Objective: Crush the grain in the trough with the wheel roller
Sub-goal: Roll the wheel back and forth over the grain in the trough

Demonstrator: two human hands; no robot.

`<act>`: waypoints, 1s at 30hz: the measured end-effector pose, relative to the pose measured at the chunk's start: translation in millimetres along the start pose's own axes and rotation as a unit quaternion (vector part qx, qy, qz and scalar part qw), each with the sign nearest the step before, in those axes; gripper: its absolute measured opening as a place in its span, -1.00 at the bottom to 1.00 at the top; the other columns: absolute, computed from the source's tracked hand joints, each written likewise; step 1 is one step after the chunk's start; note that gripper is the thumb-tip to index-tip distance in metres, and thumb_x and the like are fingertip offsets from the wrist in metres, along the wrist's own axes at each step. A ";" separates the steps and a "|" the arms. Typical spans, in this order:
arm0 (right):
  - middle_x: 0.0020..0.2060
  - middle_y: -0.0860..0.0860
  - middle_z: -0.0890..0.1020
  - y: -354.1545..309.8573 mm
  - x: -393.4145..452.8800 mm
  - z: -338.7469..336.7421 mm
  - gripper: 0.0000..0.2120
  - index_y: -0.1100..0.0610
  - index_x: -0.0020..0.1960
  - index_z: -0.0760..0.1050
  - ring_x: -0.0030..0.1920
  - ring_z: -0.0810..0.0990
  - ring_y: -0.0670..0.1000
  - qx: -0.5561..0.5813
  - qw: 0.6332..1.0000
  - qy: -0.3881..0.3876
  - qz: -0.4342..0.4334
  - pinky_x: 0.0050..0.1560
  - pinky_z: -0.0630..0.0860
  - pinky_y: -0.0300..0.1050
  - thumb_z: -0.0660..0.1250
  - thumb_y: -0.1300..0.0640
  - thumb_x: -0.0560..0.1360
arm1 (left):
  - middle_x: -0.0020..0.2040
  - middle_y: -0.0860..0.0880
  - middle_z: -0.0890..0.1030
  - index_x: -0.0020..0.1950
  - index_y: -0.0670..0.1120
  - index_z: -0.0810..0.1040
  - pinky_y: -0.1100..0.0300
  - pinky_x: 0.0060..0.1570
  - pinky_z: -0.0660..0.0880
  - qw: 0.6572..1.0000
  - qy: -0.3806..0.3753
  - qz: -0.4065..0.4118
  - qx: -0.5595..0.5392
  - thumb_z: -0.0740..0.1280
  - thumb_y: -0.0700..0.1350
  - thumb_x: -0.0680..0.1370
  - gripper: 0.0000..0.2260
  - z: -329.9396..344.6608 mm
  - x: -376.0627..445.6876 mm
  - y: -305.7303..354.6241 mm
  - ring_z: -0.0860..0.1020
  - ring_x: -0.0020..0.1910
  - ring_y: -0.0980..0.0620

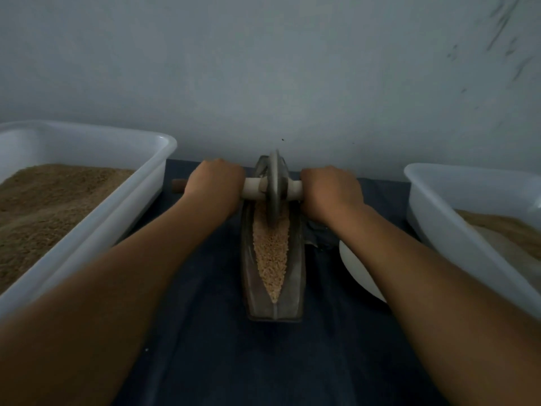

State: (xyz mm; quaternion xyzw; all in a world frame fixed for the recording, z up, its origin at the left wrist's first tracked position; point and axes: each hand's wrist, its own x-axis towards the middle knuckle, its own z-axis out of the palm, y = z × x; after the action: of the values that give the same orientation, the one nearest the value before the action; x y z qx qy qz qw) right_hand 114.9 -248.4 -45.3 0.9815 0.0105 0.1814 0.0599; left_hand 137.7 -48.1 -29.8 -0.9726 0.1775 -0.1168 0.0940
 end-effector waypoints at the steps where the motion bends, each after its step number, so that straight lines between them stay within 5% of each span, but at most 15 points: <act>1: -0.04 0.11 0.64 -0.7 -6.9 -1.9 -0.87 0.09 -0.01 0.57 -0.04 0.62 0.17 -0.001 1.000 0.004 -0.001 -0.23 0.33 -0.12 0.38 0.09 0.46 | -0.03 -0.08 0.61 0.11 -0.09 0.54 0.10 -0.16 0.43 1.000 -0.005 0.005 0.005 0.39 -0.09 0.50 -0.79 -1.3 -4.2 0.7 0.55 -0.14 -0.05; 8: -0.20 0.05 0.58 -5.0 -67.1 -18.6 -0.76 0.07 -0.02 0.46 -0.29 0.48 0.11 -0.020 0.998 0.039 -0.043 -0.40 0.14 -0.12 0.41 -0.02 0.43 | 0.03 -0.05 0.60 0.14 -0.03 0.45 0.08 -0.11 0.41 0.999 0.008 0.038 0.014 0.40 -0.06 0.48 -0.73 -7.6 -45.1 3.6 0.59 0.00 -0.07; 14: -0.33 -0.09 0.34 -5.3 -98.4 -34.2 -0.78 0.01 -0.05 0.39 -0.36 0.29 0.00 -0.010 0.998 0.028 -0.051 -0.42 0.13 -0.12 0.37 -0.06 0.45 | 0.00 -0.02 0.55 0.08 0.00 0.37 0.11 -0.15 0.46 0.998 0.045 0.051 -0.018 0.41 -0.05 0.48 -0.73 -11.5 -78.9 3.3 0.57 -0.07 -0.03; 16: -0.33 -0.09 0.39 -4.3 -107.5 -39.9 -0.74 -0.01 -0.11 0.31 -0.38 0.26 -0.01 -0.016 0.997 0.040 -0.066 -0.46 0.03 -0.14 0.38 -0.07 0.43 | 0.00 0.00 0.55 0.06 0.01 0.35 0.12 -0.14 0.47 0.997 0.043 0.060 -0.033 0.41 -0.02 0.49 -0.72 -14.4 -86.3 1.8 0.57 -0.08 -0.02; 19: -0.31 -0.08 0.48 -4.5 -113.7 -44.9 -0.69 -0.02 -0.14 0.24 -0.39 0.27 -0.03 -0.021 0.996 0.049 -0.076 -0.47 -0.01 -0.16 0.40 -0.06 0.43 | 0.00 0.01 0.54 0.04 0.03 0.33 0.14 -0.16 0.45 0.997 0.039 0.057 -0.047 0.43 -0.02 0.49 -0.71 -16.9 -93.4 2.2 0.56 -0.08 0.00; 23: -0.34 -0.11 0.34 -7.1 -104.9 -39.2 -0.69 -0.01 -0.13 0.23 -0.39 0.27 -0.04 -0.025 0.996 0.043 -0.069 -0.46 -0.01 -0.16 0.37 -0.06 0.45 | 0.02 0.00 0.54 0.02 0.01 0.31 0.13 -0.13 0.44 0.999 0.013 0.040 -0.034 0.41 -0.05 0.51 -0.73 -18.9 -90.3 5.8 0.55 -0.05 0.00; 30: -0.21 0.03 0.58 -4.6 -53.8 -20.4 -0.76 0.02 -0.04 0.46 -0.22 0.57 0.13 -0.049 0.998 0.009 -0.043 -0.40 0.14 -0.12 0.40 -0.08 0.41 | 0.09 -0.10 0.57 0.20 -0.09 0.45 0.04 0.04 0.49 0.999 -0.040 0.015 -0.018 0.35 -0.14 0.56 -0.77 -18.5 -51.1 7.6 0.56 0.07 -0.10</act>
State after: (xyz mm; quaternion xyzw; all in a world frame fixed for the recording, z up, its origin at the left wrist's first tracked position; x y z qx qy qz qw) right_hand 57.4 -243.8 -46.1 0.9744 0.0438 0.1876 0.1157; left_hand 83.9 -38.9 -23.7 -0.9754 0.1900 -0.0727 0.0853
